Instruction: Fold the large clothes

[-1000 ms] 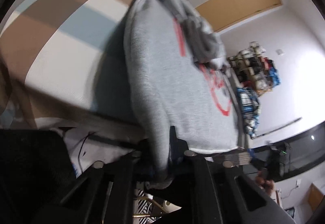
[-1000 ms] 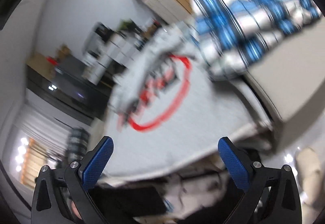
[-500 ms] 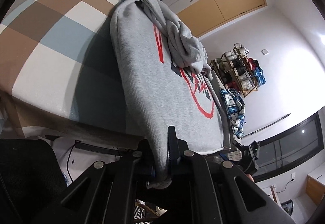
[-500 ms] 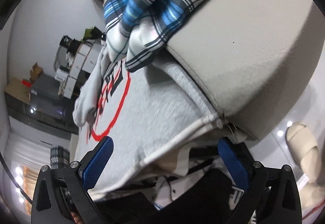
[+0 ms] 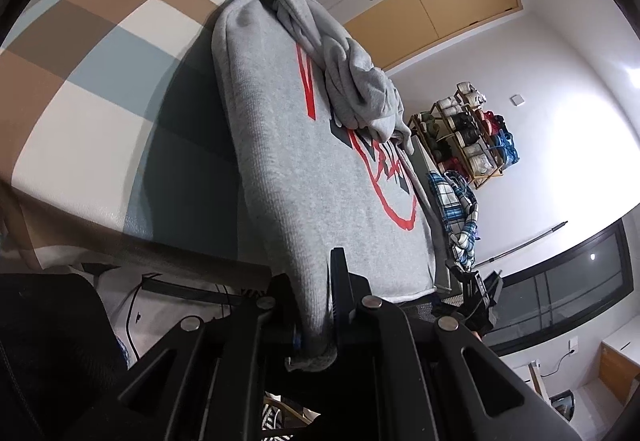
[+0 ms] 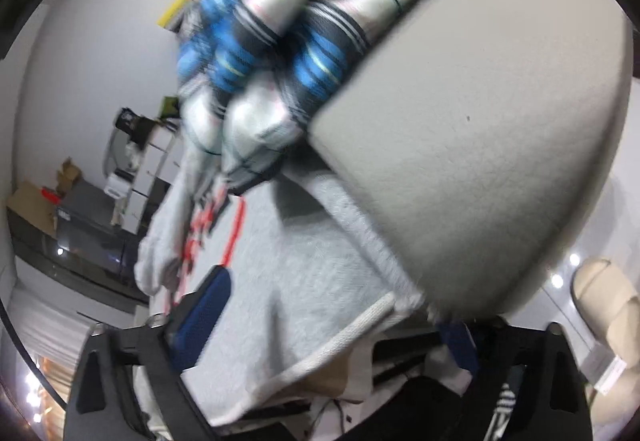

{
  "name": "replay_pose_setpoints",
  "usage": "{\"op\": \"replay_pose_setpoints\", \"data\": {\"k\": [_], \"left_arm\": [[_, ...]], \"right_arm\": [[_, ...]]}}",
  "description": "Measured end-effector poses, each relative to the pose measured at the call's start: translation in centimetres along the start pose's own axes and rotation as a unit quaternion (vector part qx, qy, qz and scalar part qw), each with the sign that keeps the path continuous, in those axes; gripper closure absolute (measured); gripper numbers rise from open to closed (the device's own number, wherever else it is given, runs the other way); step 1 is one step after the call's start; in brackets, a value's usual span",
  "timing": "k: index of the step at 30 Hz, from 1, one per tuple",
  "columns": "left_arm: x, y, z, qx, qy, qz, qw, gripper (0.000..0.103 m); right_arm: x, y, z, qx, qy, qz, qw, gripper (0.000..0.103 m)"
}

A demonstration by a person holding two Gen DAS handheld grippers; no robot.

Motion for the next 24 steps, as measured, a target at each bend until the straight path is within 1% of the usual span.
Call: {"op": "replay_pose_setpoints", "data": {"k": [1,2,3,4,6,9,11,13,14,16,17,18,21,22,24], "left_arm": [[0.0,0.0,0.1,0.002,0.000,0.000,1.0000,0.099],[-0.1,0.0,0.2,0.007,0.000,0.004,1.0000,0.099],[-0.1,-0.1,0.4,0.009,0.001,0.005,0.9999,0.099],[-0.1,-0.1,0.5,0.012,0.002,0.006,0.9999,0.099],[0.0,-0.1,0.4,0.009,0.003,0.004,0.9999,0.099],[0.0,0.0,0.2,0.000,0.000,0.005,1.0000,0.099],[0.0,0.0,0.1,-0.003,0.002,0.005,1.0000,0.099],[0.0,0.0,0.1,-0.005,0.003,0.004,1.0000,0.099],[0.1,0.0,0.1,-0.006,0.003,0.003,1.0000,0.099],[0.1,0.0,0.0,-0.009,0.003,0.002,1.0000,0.099],[0.1,0.0,0.0,-0.011,0.003,0.002,0.9999,0.099],[0.1,0.0,0.0,-0.011,0.003,0.002,0.9999,0.099],[0.3,0.0,0.2,-0.007,0.006,-0.001,1.0000,0.099],[0.4,0.0,0.2,-0.006,0.007,-0.001,1.0000,0.099],[0.4,-0.1,0.2,-0.007,0.008,-0.003,0.9999,0.099]], "right_arm": [[-0.6,0.0,-0.3,-0.010,0.000,0.012,1.000,0.029],[-1.1,0.0,-0.6,-0.019,0.001,0.021,1.000,0.037],[-1.8,0.0,-1.0,-0.035,0.009,0.035,0.999,0.051],[-2.2,0.2,-1.4,-0.054,0.011,0.043,0.998,0.053],[-2.0,0.4,-1.7,-0.063,-0.009,0.030,0.998,0.055],[-1.5,0.3,-2.2,-0.087,-0.042,0.014,0.995,0.055],[-1.3,0.2,-2.4,-0.101,-0.053,0.016,0.993,0.055],[-1.3,0.1,-2.4,-0.107,-0.062,0.020,0.992,0.059],[-1.3,0.0,-2.4,-0.107,-0.063,0.022,0.992,0.062],[-1.6,-0.1,-2.4,-0.108,-0.055,0.030,0.992,0.084],[-1.6,-0.2,-2.9,-0.118,-0.049,0.032,0.991,0.091],[-1.9,-0.4,-3.1,-0.128,-0.051,0.036,0.990,0.091],[-2.0,-1.0,-5.0,-0.190,-0.063,0.055,0.978,0.092],[-1.8,-1.2,-5.5,-0.211,-0.077,0.058,0.973,0.092],[-1.0,-1.4,-6.2,-0.236,-0.103,0.050,0.965,0.092]]}}
Point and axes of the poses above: each gripper's, at about its wrist camera, not at the fingertips, and x roughly the way its jaws point, z to its right, y to its top, the point moved 1 cm from there along x, roughly the way its jaws point
